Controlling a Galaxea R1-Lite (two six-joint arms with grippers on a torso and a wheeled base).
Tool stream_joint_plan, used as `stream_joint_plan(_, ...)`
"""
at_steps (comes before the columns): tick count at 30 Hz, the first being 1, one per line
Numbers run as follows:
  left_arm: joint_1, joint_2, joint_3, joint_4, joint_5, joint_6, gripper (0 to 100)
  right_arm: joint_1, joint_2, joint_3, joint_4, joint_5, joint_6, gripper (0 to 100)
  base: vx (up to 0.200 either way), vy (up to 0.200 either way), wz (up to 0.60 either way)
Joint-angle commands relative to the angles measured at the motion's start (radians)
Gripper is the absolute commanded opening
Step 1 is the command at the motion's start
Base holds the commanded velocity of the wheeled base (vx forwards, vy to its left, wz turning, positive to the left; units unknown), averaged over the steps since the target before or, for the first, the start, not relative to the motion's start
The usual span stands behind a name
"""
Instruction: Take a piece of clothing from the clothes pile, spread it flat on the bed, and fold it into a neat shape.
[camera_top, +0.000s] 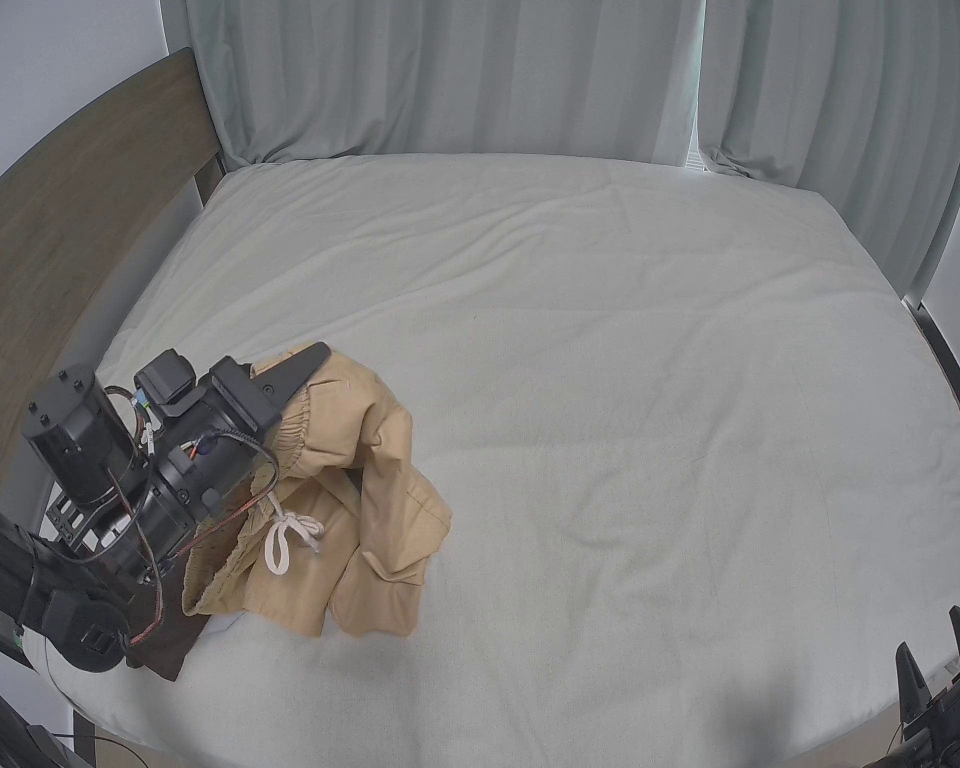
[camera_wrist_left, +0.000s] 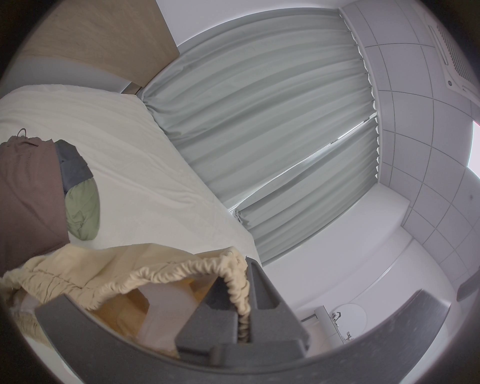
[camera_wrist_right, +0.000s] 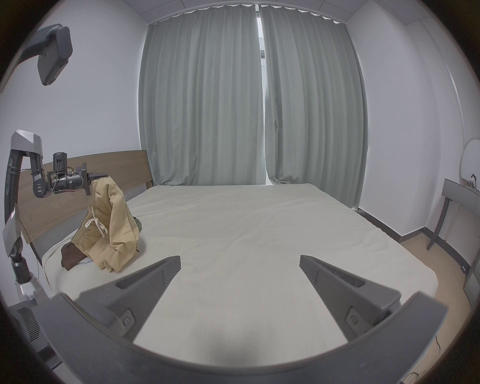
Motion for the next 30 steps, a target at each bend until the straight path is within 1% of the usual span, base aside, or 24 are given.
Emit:
stream_joint_plan(1, -0.063, 0.005, -0.071, 0.021, 0.051, -0.002, 0, 0.001, -0.015, 0.018, 0.0, 0.0, 0.0, 100, 0.0, 0.0, 0.0)
stream_joint_plan(2, -0.082, 0.005, -0.084, 0.022, 0.059, -0.002, 0, 0.001, -0.015, 0.018, 0.0, 0.0, 0.0, 100, 0.0, 0.0, 0.0)
stream_joint_plan(3, -0.082, 0.005, -0.084, 0.022, 0.059, -0.002, 0, 0.001, -0.015, 0.018, 0.0, 0.0, 0.0, 100, 0.0, 0.0, 0.0)
stream_joint_plan(4, -0.111, 0.007, -0.101, 0.033, 0.063, -0.004, 0, 0.001, -0.015, 0.018, 0.0, 0.0, 0.0, 100, 0.0, 0.0, 0.0)
stream_joint_plan(7, -0.149, 0.007, -0.14, 0.079, 0.071, -0.017, 0, 0.001, -0.015, 0.016, 0.0, 0.0, 0.0, 100, 0.0, 0.0, 0.0)
stream_joint_plan(9, -0.171, 0.005, -0.167, 0.113, 0.099, -0.03, 0, 0.001, -0.015, 0.018, 0.0, 0.0, 0.0, 100, 0.0, 0.0, 0.0)
stream_joint_plan(12, -0.209, 0.01, -0.255, 0.165, 0.177, -0.079, 0, 0.001, -0.015, 0.018, 0.0, 0.0, 0.0, 100, 0.0, 0.0, 0.0)
stream_joint_plan(15, -0.24, 0.018, -0.313, 0.207, 0.212, -0.108, 0, 0.001, -0.015, 0.018, 0.0, 0.0, 0.0, 100, 0.0, 0.0, 0.0)
stream_joint_plan(20, -0.299, 0.05, -0.4, 0.256, 0.223, -0.145, 0, 0.001, -0.015, 0.016, 0.0, 0.0, -0.002, 100, 0.0, 0.0, 0.0)
stream_joint_plan(23, -0.327, 0.08, -0.442, 0.257, 0.241, -0.151, 0, 0.001, -0.015, 0.016, 0.0, 0.0, 0.0, 100, 0.0, 0.0, 0.0)
stream_joint_plan(30, -0.378, 0.165, -0.535, 0.257, 0.24, -0.158, 0, 0.001, -0.015, 0.018, 0.0, 0.0, -0.002, 100, 0.0, 0.0, 0.0)
